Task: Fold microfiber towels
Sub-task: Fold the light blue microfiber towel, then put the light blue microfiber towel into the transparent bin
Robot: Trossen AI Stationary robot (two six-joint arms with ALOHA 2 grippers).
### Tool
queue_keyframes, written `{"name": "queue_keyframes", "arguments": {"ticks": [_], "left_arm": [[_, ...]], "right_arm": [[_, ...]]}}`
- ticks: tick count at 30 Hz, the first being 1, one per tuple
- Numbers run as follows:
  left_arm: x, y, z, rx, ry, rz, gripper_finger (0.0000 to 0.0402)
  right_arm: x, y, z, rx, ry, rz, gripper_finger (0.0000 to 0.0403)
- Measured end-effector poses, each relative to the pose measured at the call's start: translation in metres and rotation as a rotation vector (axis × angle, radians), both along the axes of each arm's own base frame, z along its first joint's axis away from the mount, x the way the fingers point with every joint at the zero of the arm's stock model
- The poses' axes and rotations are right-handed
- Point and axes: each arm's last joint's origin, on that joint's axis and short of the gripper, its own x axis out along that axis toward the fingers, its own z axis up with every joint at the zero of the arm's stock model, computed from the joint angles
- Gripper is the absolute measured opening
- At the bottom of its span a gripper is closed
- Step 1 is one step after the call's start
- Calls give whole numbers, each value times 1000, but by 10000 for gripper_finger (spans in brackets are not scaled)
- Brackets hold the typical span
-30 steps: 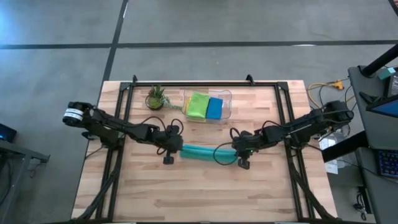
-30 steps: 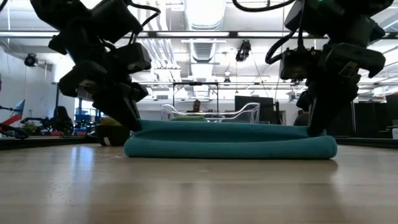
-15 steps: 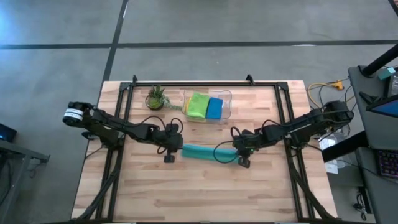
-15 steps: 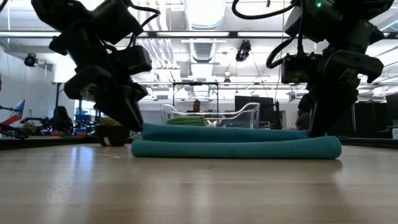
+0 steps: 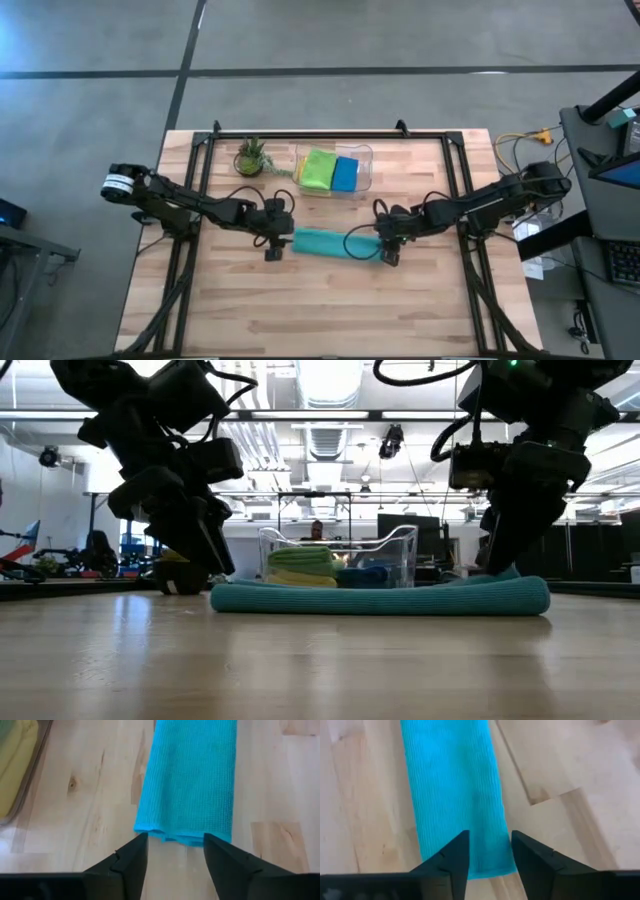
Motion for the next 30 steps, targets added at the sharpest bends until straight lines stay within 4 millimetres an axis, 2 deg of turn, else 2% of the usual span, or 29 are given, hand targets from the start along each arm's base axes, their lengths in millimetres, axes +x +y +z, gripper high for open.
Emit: {"name": "queue_keyframes", "arguments": {"ticks": [6,16,21,26,30], "left_arm": [[2,0,2,-52,-14,62,180],[9,-2,16,-350,-122,290,180],[9,-3,17,-444,-124,379,180],[6,-2,11,-525,-104,480,180],[4,-4,12,-552,-95,462,180]], "right_arm": [[-1,-1,11,-11,-70,-8,156],[10,1,32,-18,-303,55,157],[20,4,31,8,-368,71,155],[28,5,21,1,-367,93,158],[41,4,21,9,-358,33,159]]}}
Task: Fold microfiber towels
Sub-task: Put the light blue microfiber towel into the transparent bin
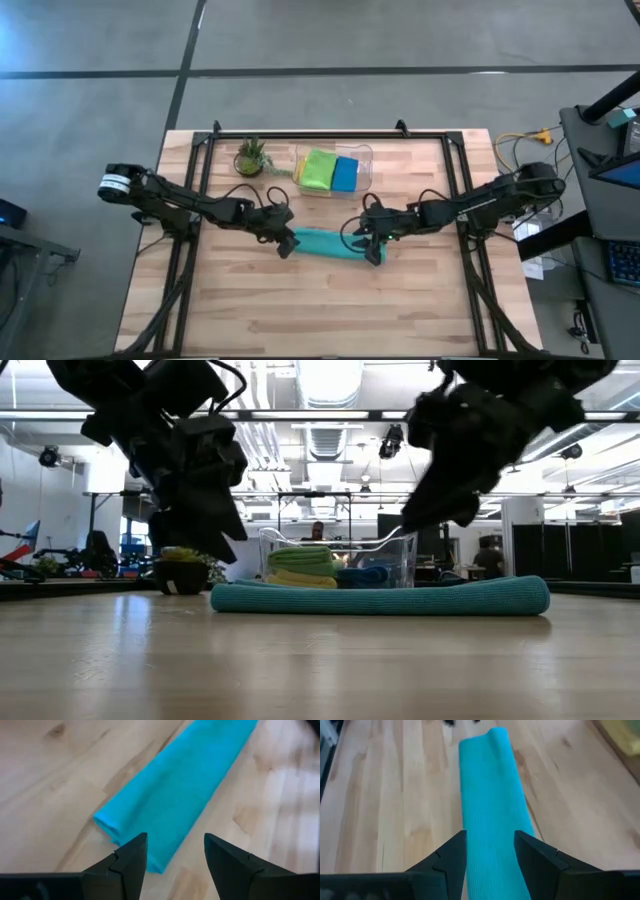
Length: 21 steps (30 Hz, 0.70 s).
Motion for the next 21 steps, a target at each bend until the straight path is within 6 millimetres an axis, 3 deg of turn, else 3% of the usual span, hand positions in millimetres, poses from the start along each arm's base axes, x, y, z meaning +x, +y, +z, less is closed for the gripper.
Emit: {"name": "queue_keyframes", "arguments": {"ticks": [7,14,21], "left_arm": [[2,-3,4,-16,-36,-78,180],[-9,-2,-8,11,84,-98,180],[-9,2,-7,179,73,-132,180]], "right_arm": [[39,6,16,13,-32,-20,160],[67,15,30,30,67,-39,160],[83,41,16,157,267,-14,153]]}}
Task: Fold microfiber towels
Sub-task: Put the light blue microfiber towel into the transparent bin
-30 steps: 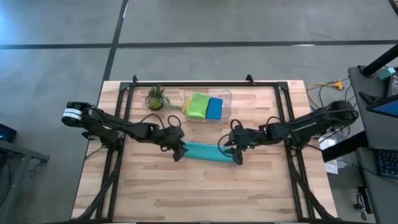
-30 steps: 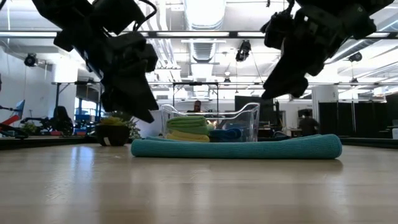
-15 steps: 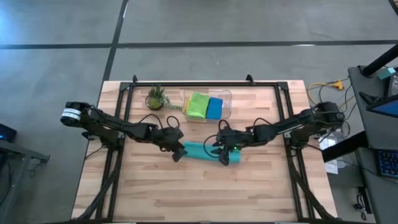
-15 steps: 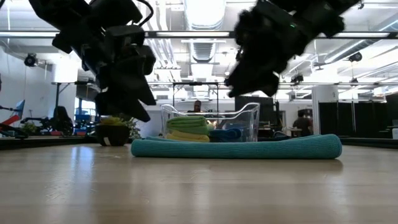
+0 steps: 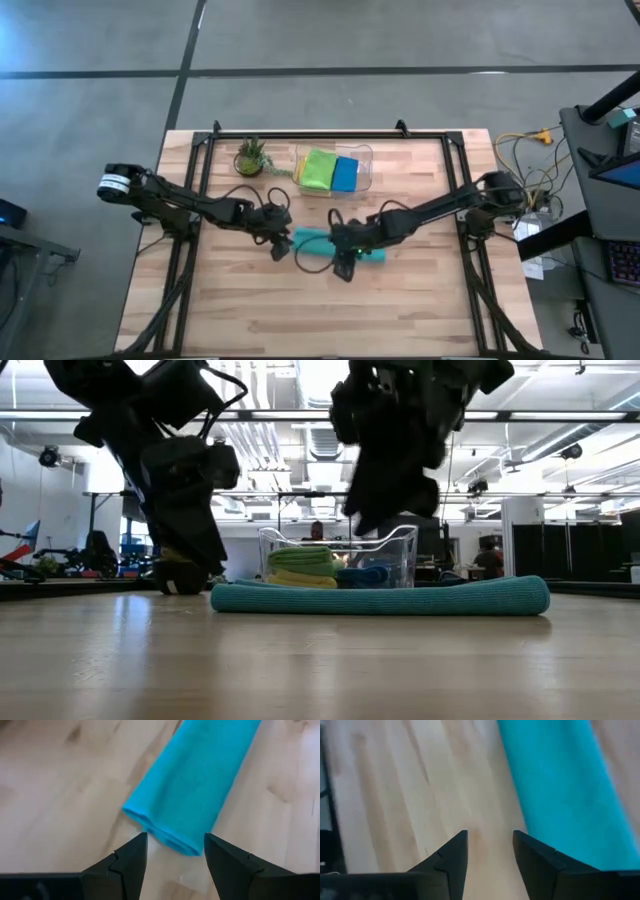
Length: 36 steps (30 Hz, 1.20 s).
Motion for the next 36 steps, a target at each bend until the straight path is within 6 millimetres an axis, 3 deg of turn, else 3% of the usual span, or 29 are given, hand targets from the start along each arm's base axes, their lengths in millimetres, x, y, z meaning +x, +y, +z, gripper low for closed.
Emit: {"name": "queue_keyframes", "arguments": {"ticks": [6,14,17,25,36], "left_arm": [[6,4,0,87,-12,-51,153],[27,14,-9,183,-56,-113,18],[33,19,-16,189,-40,-104,10],[36,18,-40,97,31,-124,7],[31,-6,-38,-203,50,-292,1]], "right_arm": [[-21,32,-14,96,149,-159,125],[-49,50,-32,143,215,-384,51],[-45,52,-31,169,167,-378,25],[-61,28,-45,60,351,-494,9],[-62,-10,-53,-69,402,-502,9]]}}
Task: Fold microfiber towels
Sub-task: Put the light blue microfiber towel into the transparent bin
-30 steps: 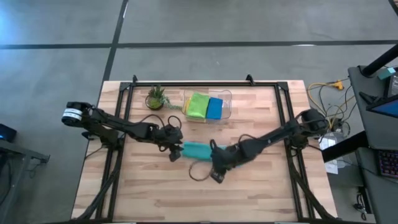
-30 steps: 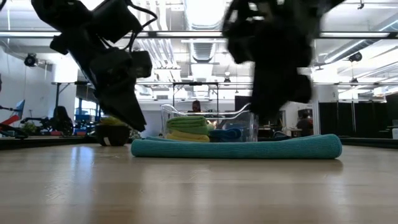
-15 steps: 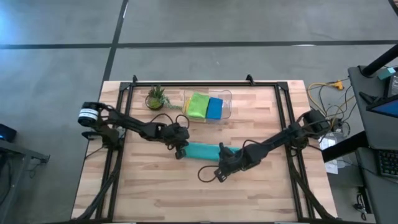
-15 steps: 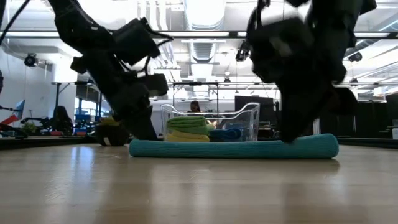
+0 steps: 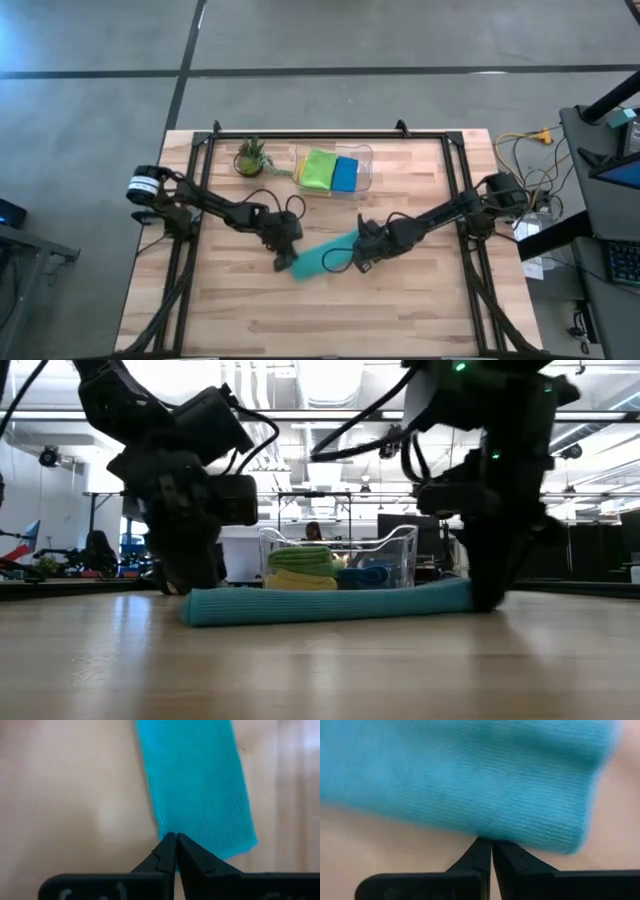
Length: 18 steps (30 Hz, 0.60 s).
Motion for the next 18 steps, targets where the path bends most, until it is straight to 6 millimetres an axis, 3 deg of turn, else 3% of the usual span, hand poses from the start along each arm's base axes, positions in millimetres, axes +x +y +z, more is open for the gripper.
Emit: {"name": "queue_keyframes", "arguments": {"ticks": [12,18], "left_arm": [[9,-28,-14,-160,-19,-135,1],[0,-25,-14,-176,7,-87,1]], "right_arm": [[23,-44,5,-64,-128,23,9],[14,-30,27,-16,-186,-40,9]]}}
